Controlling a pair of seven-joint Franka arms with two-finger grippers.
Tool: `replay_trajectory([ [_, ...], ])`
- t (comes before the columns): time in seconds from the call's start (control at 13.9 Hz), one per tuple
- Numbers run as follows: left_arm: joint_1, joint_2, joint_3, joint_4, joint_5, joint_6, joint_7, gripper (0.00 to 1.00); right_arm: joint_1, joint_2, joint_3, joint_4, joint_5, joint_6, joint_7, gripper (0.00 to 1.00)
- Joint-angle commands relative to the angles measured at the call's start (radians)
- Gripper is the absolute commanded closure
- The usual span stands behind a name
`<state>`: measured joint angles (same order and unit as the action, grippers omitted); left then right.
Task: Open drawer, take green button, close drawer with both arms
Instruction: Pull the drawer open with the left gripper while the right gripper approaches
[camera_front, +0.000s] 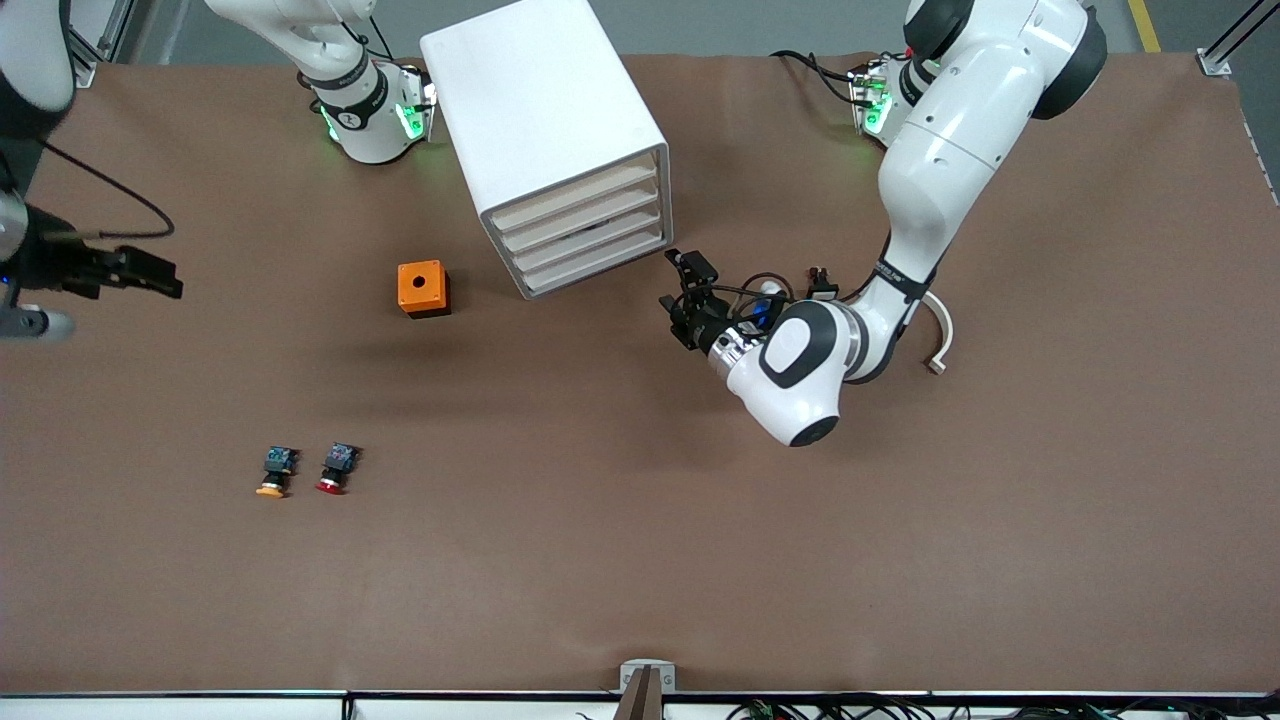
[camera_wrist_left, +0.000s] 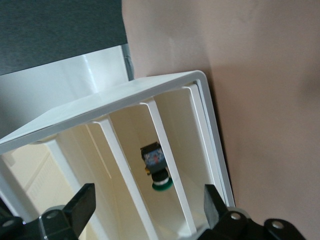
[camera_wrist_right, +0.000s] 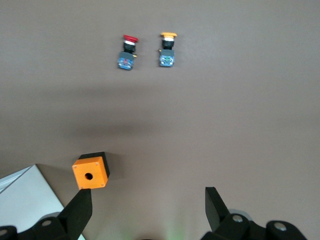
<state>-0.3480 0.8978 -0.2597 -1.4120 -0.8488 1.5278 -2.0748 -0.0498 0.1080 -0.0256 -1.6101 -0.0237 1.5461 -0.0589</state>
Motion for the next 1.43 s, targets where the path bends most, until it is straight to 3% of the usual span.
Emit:
replay_trajectory([
  [0.0, -0.038, 0.047, -0.007, 0.030, -0.016, -0.020, -0.031, 0.22, -0.021, 0.024, 0.015, 0.042, -0.006, -0.021, -0.003, 0.00],
  [0.22, -0.065, 0.090, -0.009, 0.028, -0.018, -0.020, -0.044, 0.34, 0.022, 0.021, 0.022, 0.033, 0.060, -0.032, 0.200, 0.00],
  [0.36, -0.085, 0.101, -0.010, 0.027, -0.027, -0.020, -0.044, 0.36, 0.083, 0.013, 0.023, 0.015, 0.090, -0.060, 0.403, 0.00],
  [0.79, -0.114, 0.139, -0.018, 0.021, -0.049, -0.021, -0.063, 0.37, 0.345, 0.001, 0.022, -0.054, 0.090, 0.052, 0.997, 0.00],
  [1.15, -0.147, 0.147, -0.035, 0.019, -0.085, -0.021, -0.139, 0.43, 0.424, 0.032, 0.022, -0.112, 0.090, 0.150, 1.200, 0.00],
  [1.36, -0.170, 0.153, -0.033, 0.019, -0.085, -0.021, -0.154, 0.55, 0.496, 0.062, 0.022, -0.162, 0.090, 0.280, 1.356, 0.00],
])
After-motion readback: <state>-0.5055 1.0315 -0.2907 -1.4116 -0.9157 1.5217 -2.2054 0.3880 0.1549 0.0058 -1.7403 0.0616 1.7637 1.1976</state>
